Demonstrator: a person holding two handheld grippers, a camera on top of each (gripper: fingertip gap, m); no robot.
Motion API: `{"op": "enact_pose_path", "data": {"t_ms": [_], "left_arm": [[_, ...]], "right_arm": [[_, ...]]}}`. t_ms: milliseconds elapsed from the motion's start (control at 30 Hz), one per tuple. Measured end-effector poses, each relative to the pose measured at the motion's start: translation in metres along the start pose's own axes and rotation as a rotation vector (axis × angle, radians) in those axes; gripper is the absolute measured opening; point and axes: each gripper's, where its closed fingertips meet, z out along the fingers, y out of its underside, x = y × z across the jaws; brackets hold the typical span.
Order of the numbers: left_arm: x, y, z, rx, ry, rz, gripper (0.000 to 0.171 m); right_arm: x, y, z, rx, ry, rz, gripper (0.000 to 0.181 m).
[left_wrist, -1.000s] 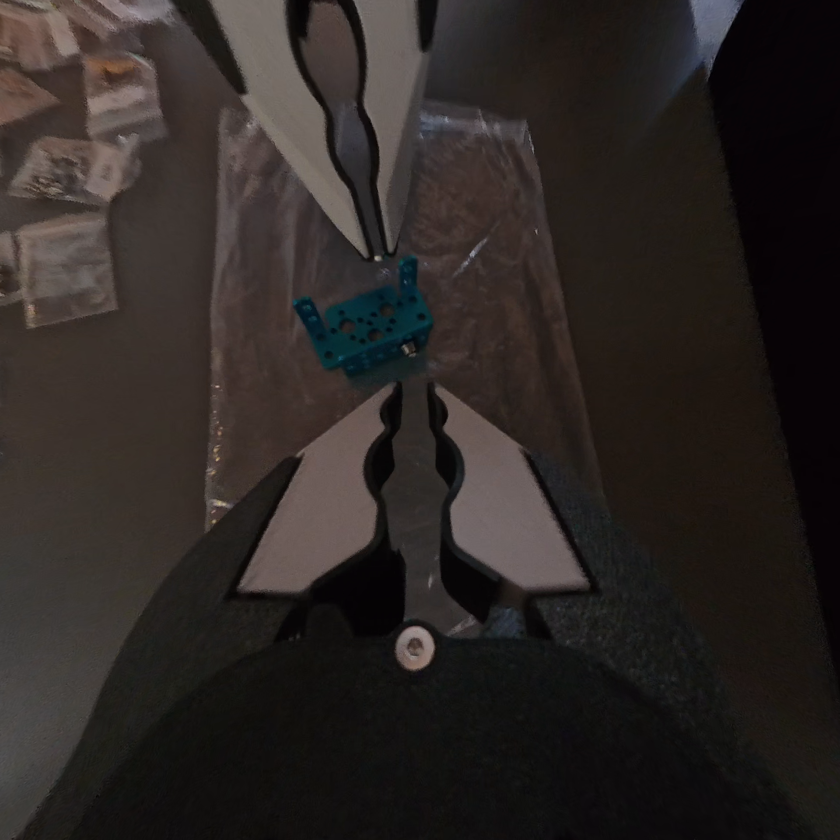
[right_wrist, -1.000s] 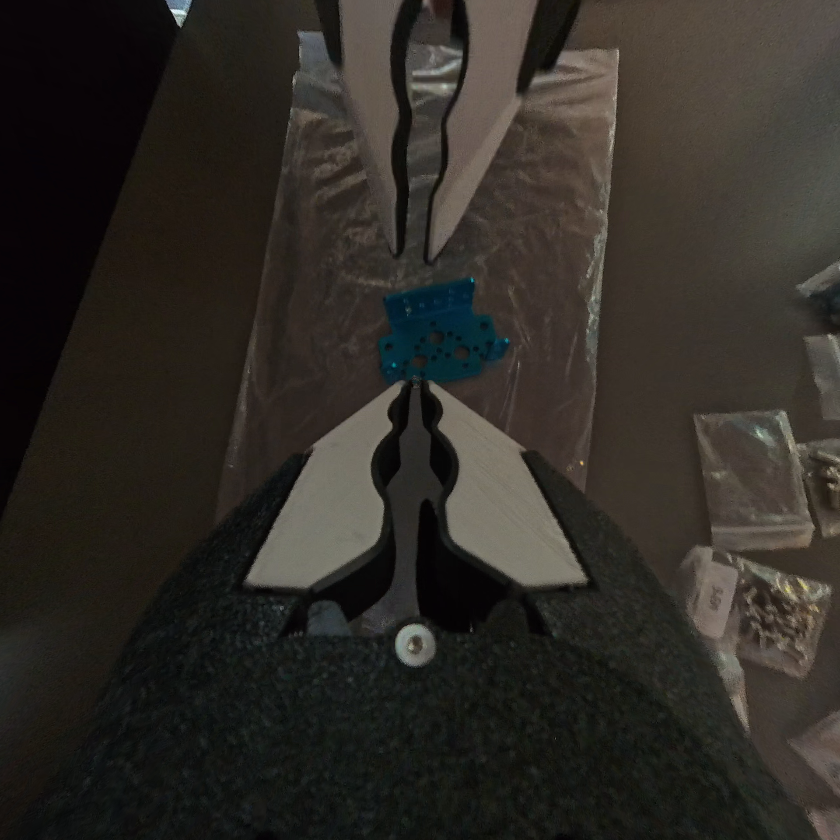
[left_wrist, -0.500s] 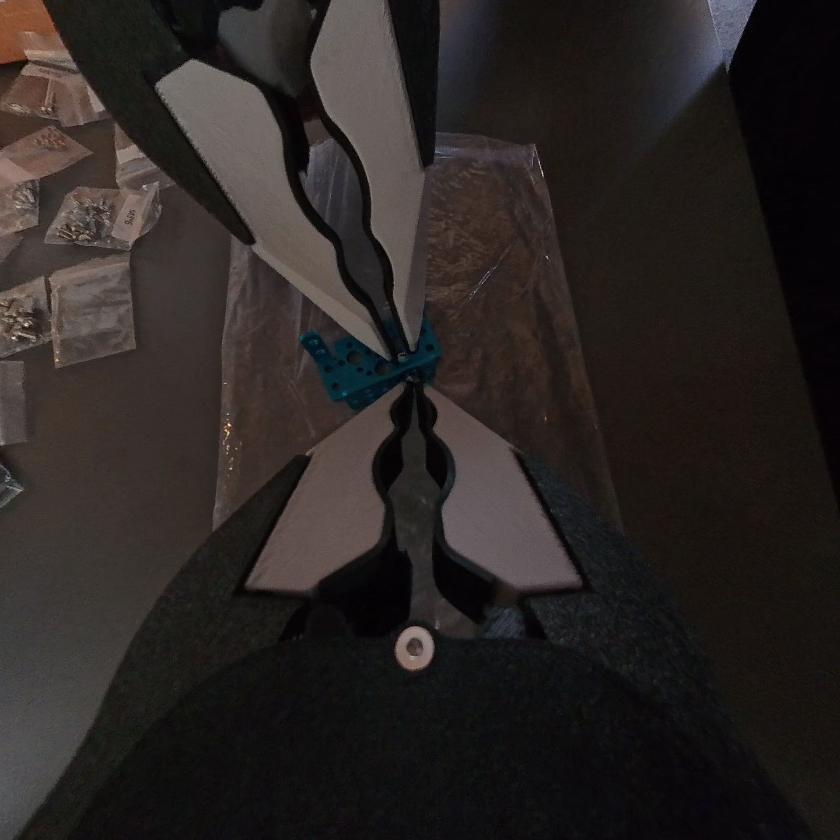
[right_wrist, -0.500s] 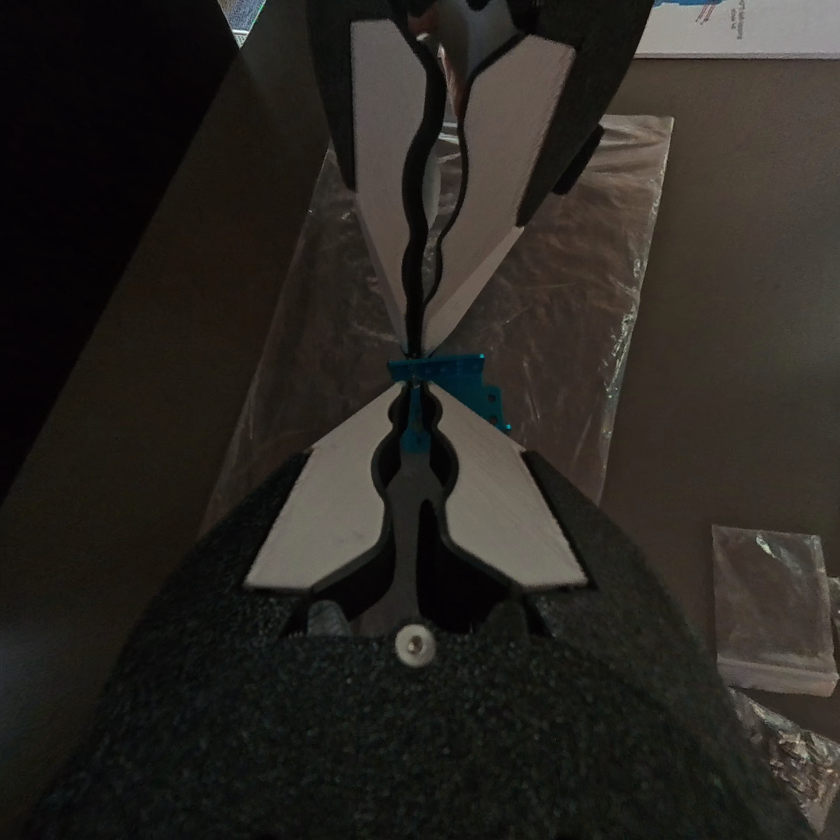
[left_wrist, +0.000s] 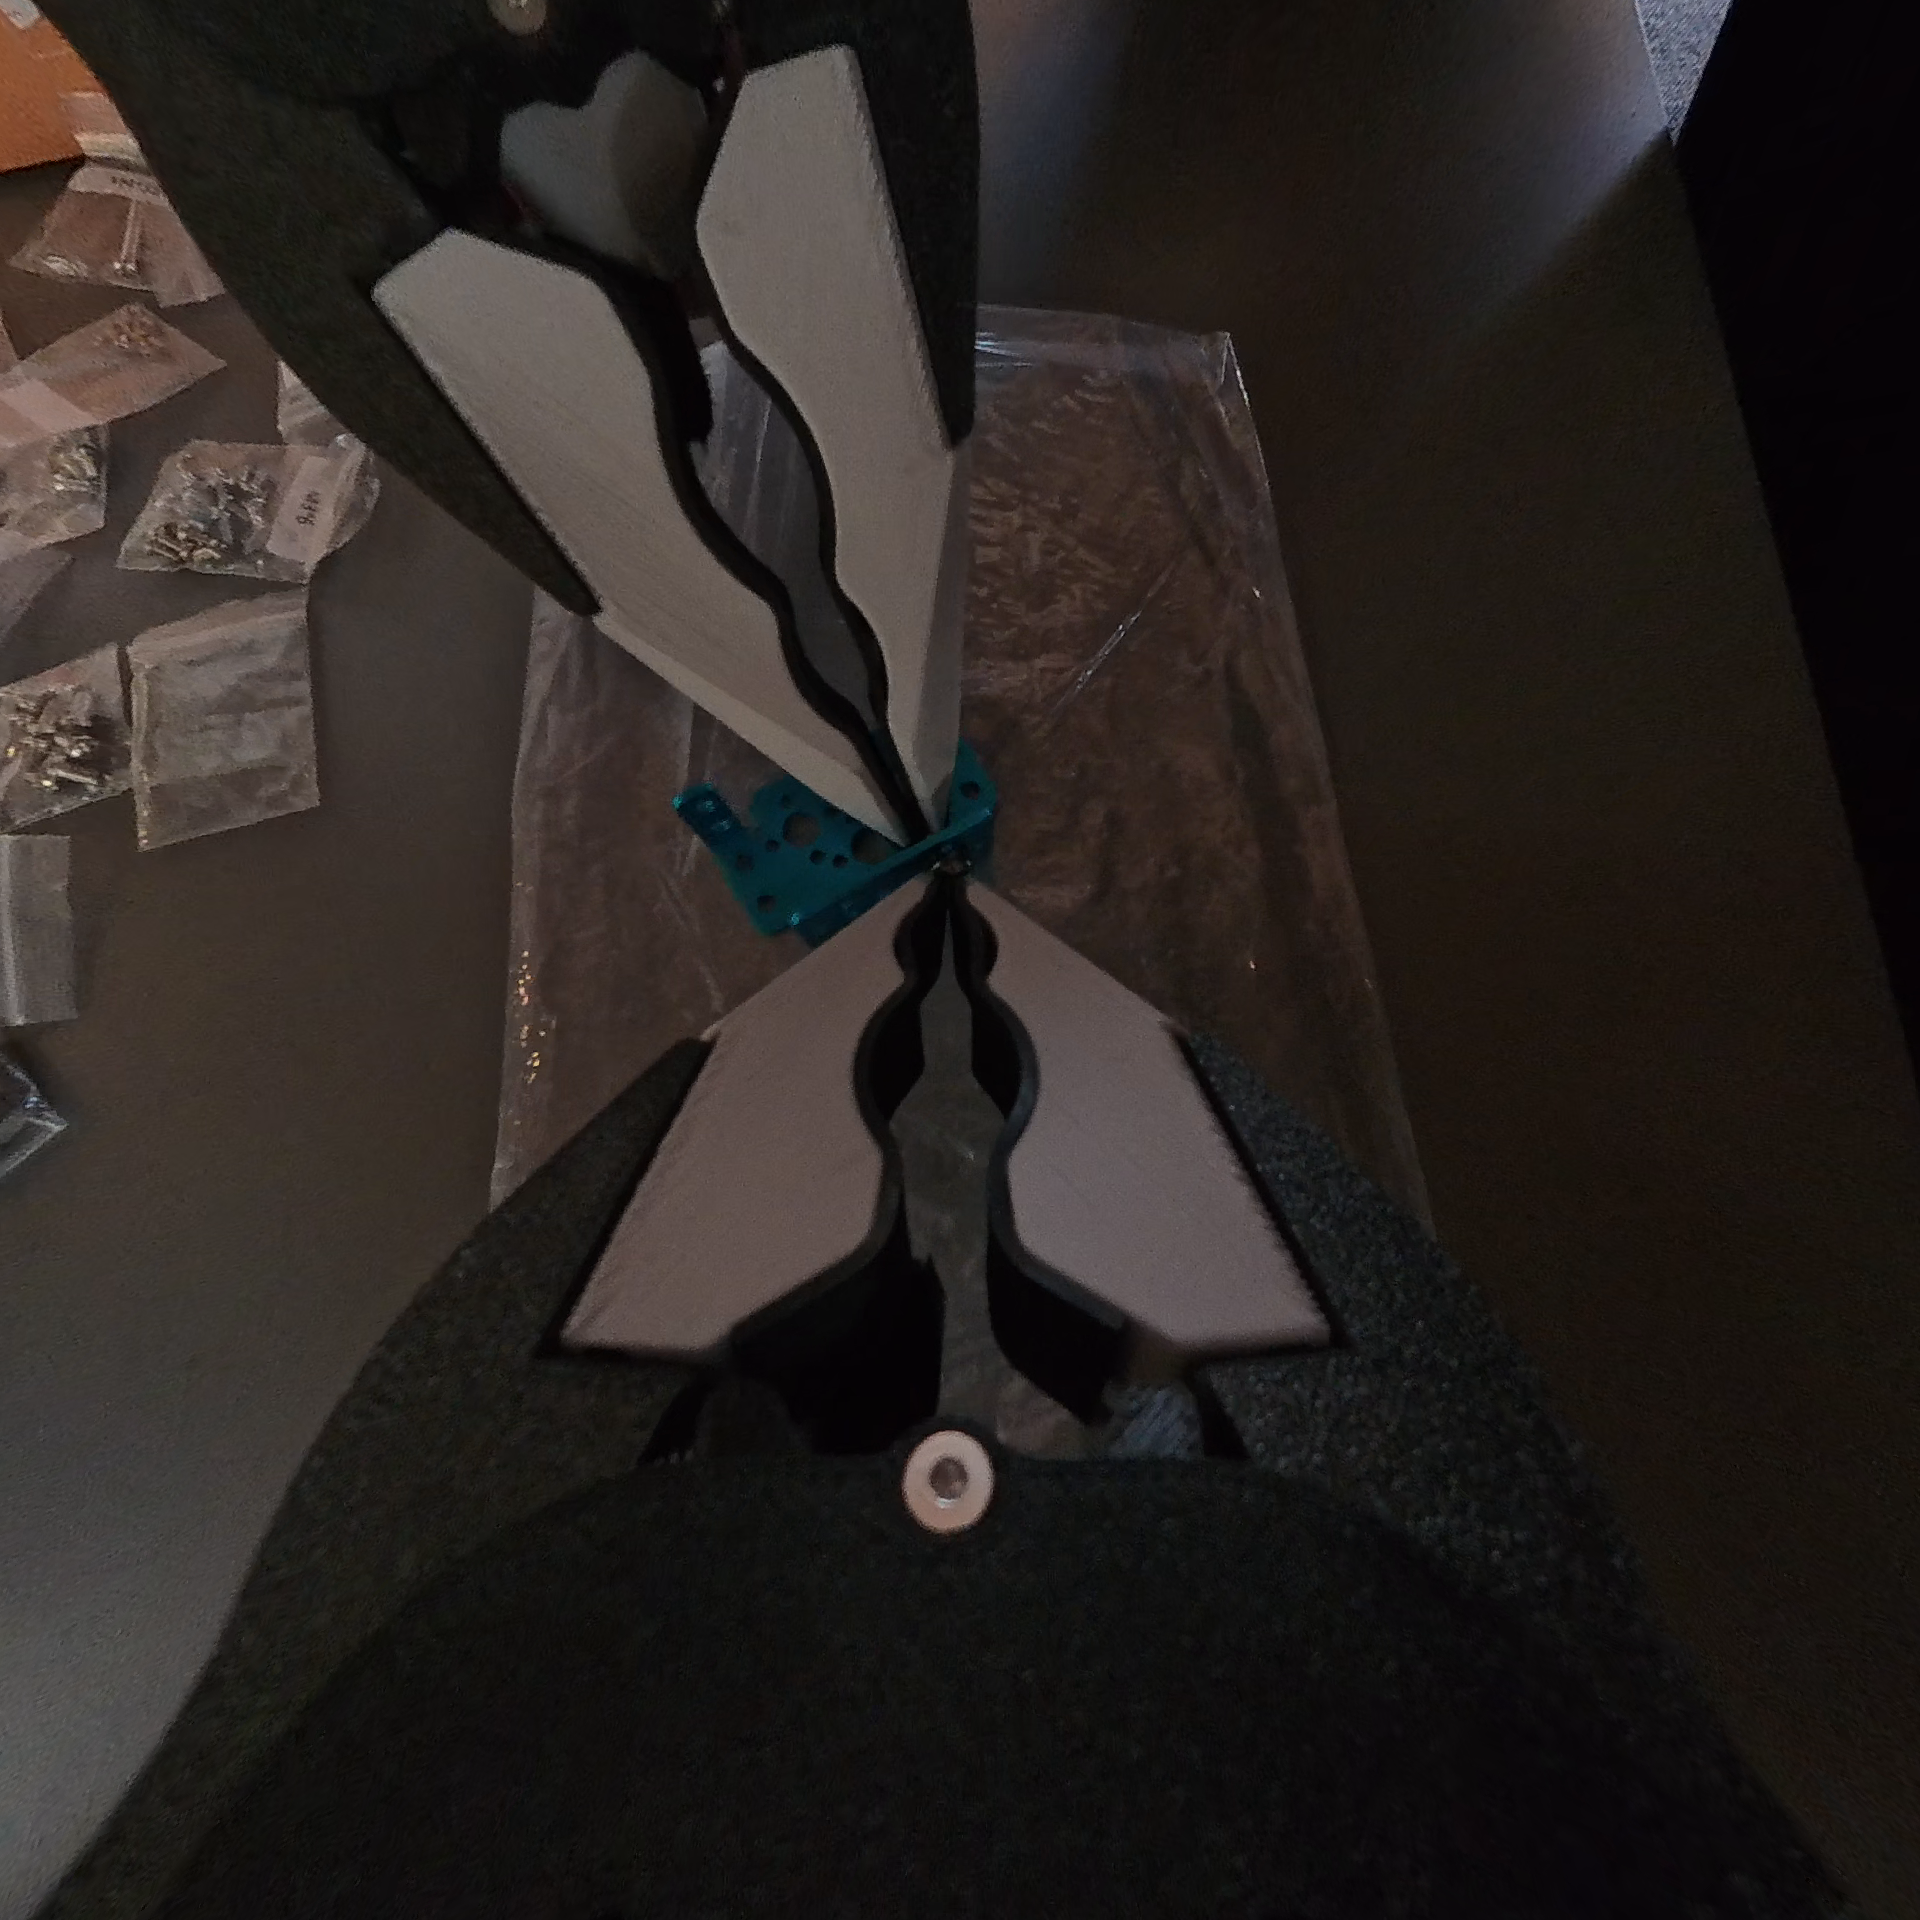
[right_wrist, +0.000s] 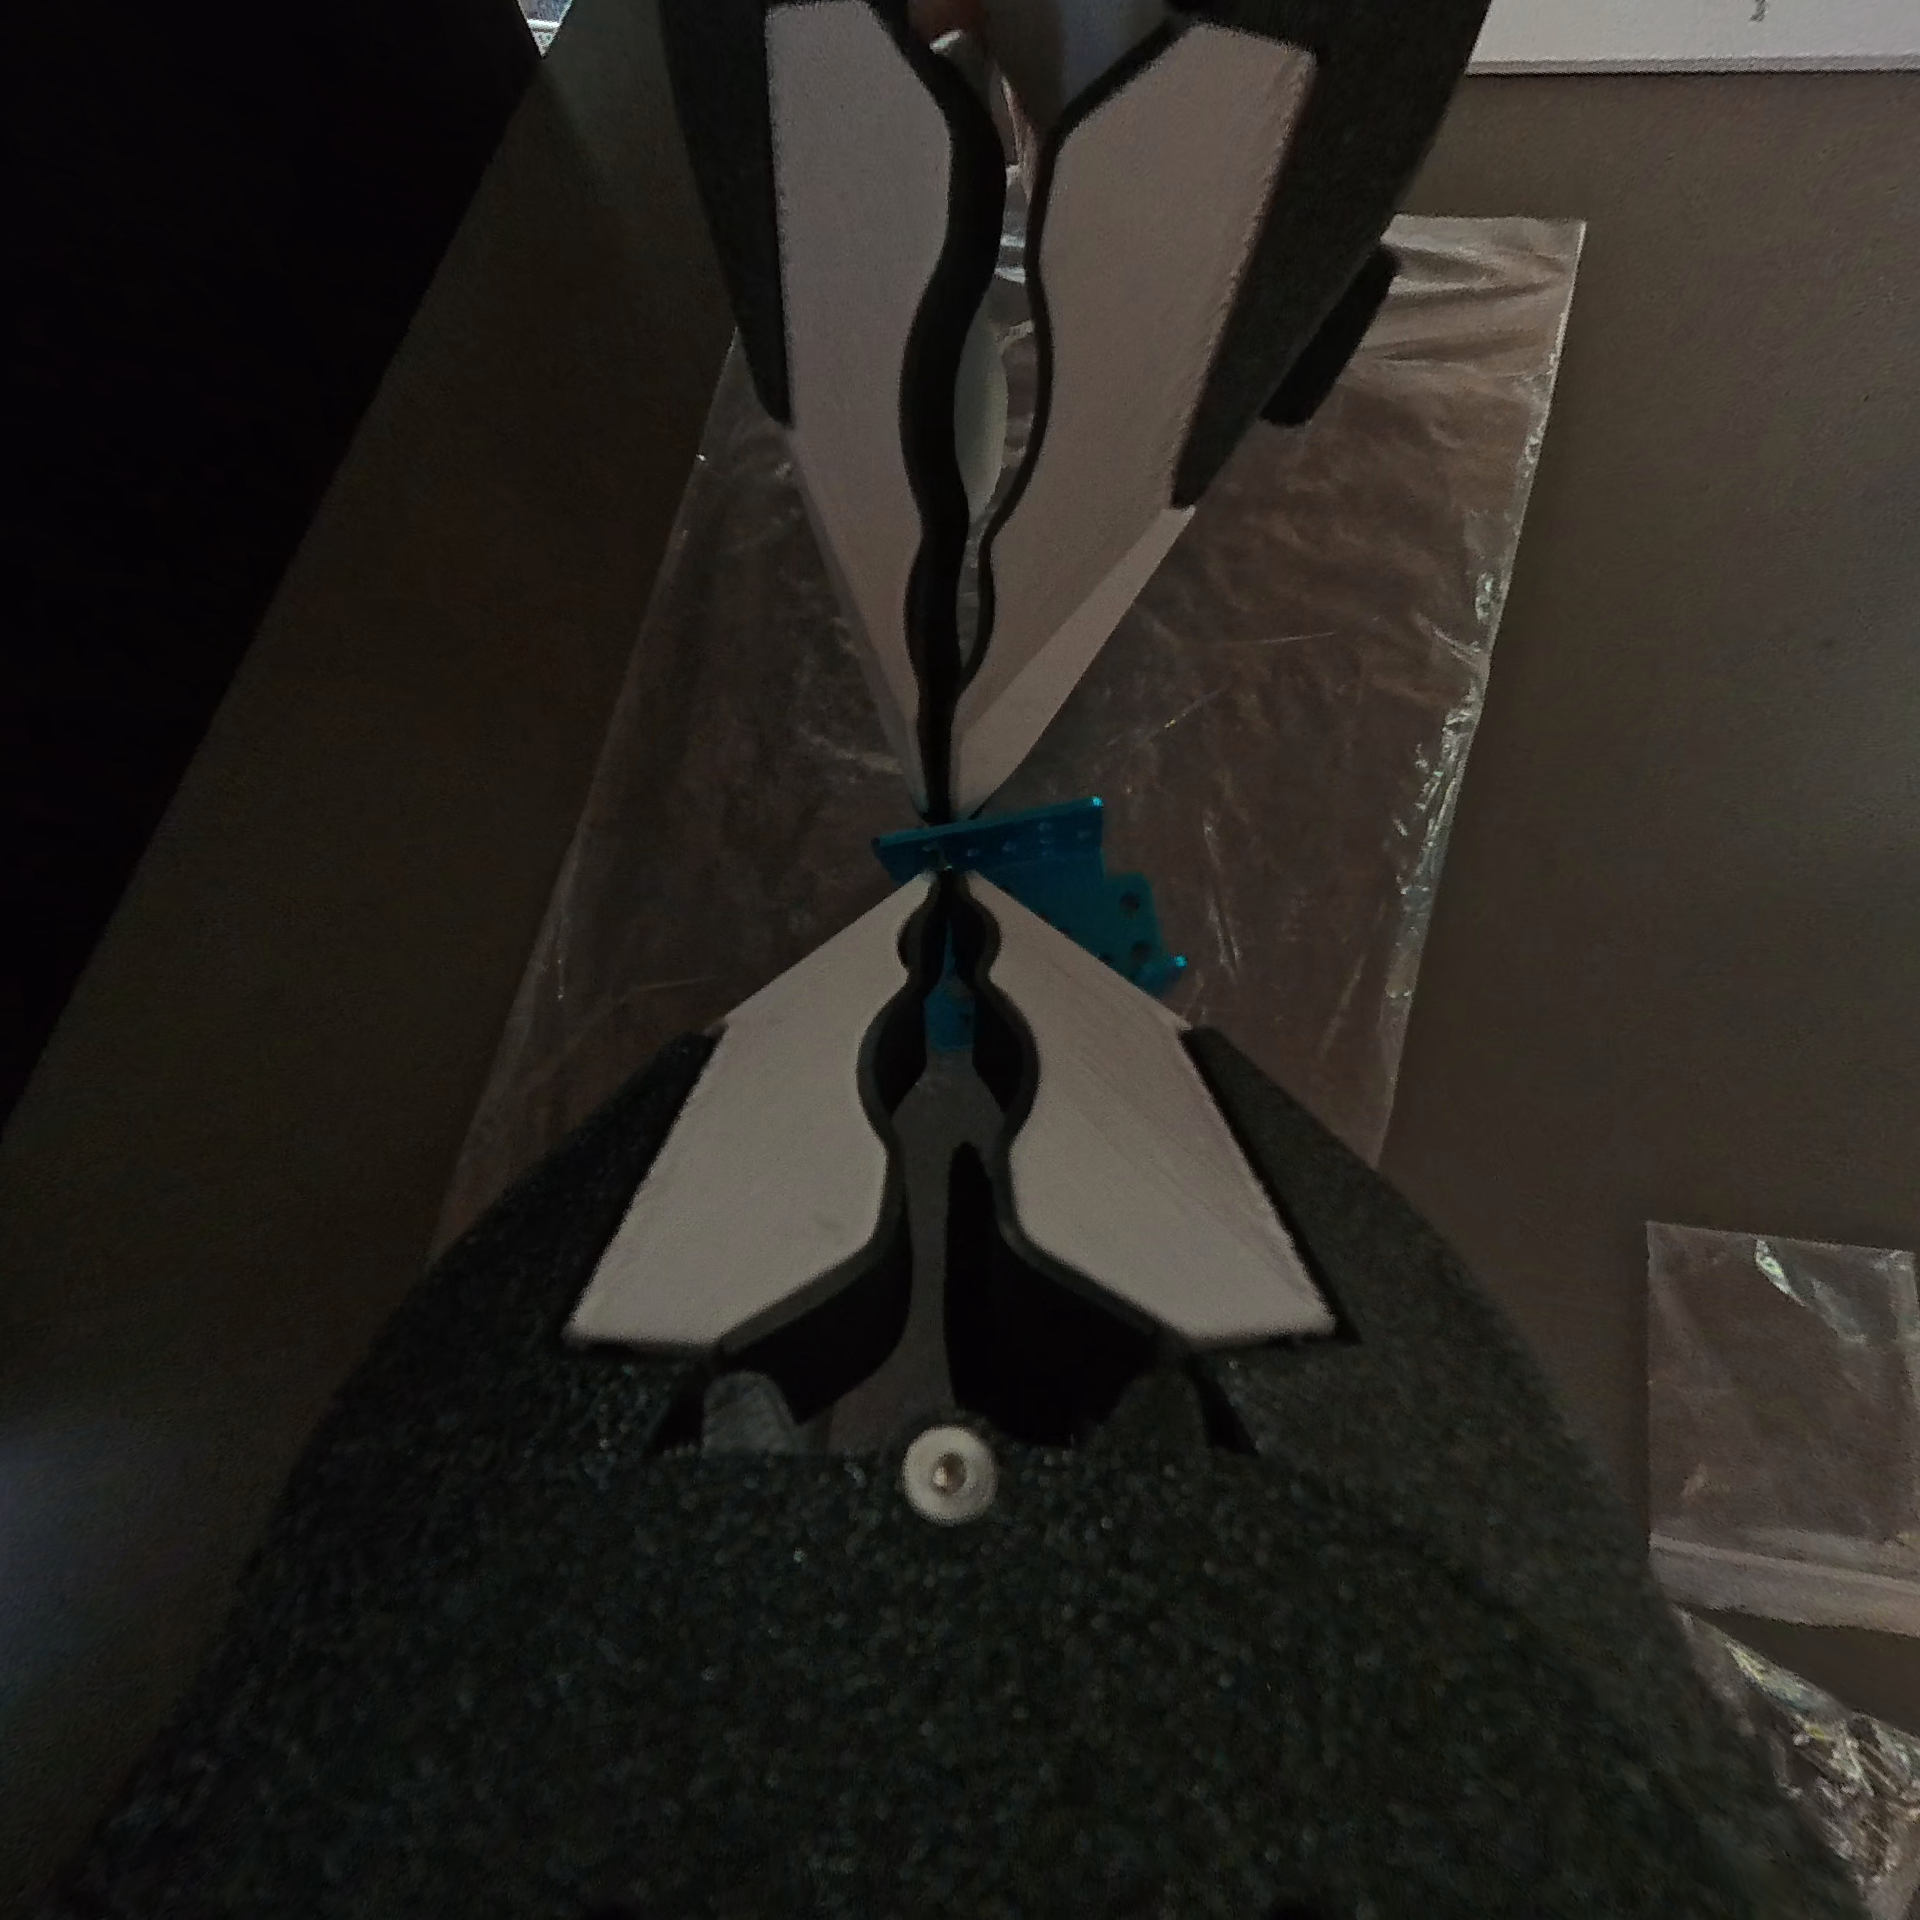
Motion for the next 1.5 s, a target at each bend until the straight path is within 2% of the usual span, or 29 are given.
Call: {"op": "enact_pose_path", "data": {"t_ms": [667, 1000, 1167, 1233, 1333, 1433, 1500], "left_arm": [[-0.003, 0.0, 0.002, -0.005, -0.03, 0.019, 0.0], [-0.004, 0.0, 0.002, -0.009, -0.04, 0.029, 0.0], [-0.009, 0.006, -0.004, -0.034, -0.072, 0.051, 0.005], [-0.011, 0.005, -0.011, -0.017, -0.061, 0.025, 0.011], [-0.016, 0.003, -0.015, 0.013, -0.05, -0.034, 0.026], [-0.017, 0.004, -0.009, 0.005, -0.057, -0.045, 0.04], [-0.018, 0.005, -0.004, -0.004, -0.072, -0.034, 0.042]], "right_arm": [[0.007, 0.005, 0.002, 0.041, -0.013, 0.057, 0.0], [0.01, 0.003, -0.008, 0.076, -0.008, 0.063, 0.0], [0.006, -0.013, -0.032, 0.252, -0.049, 0.056, 0.014], [0.016, -0.012, -0.04, 0.305, -0.015, 0.074, 0.029], [0.024, -0.004, -0.036, 0.298, -0.013, 0.121, 0.05], [0.021, -0.003, -0.024, 0.257, -0.046, 0.114, 0.053], [0.021, -0.001, -0.017, 0.211, -0.058, 0.112, 0.053]]}}
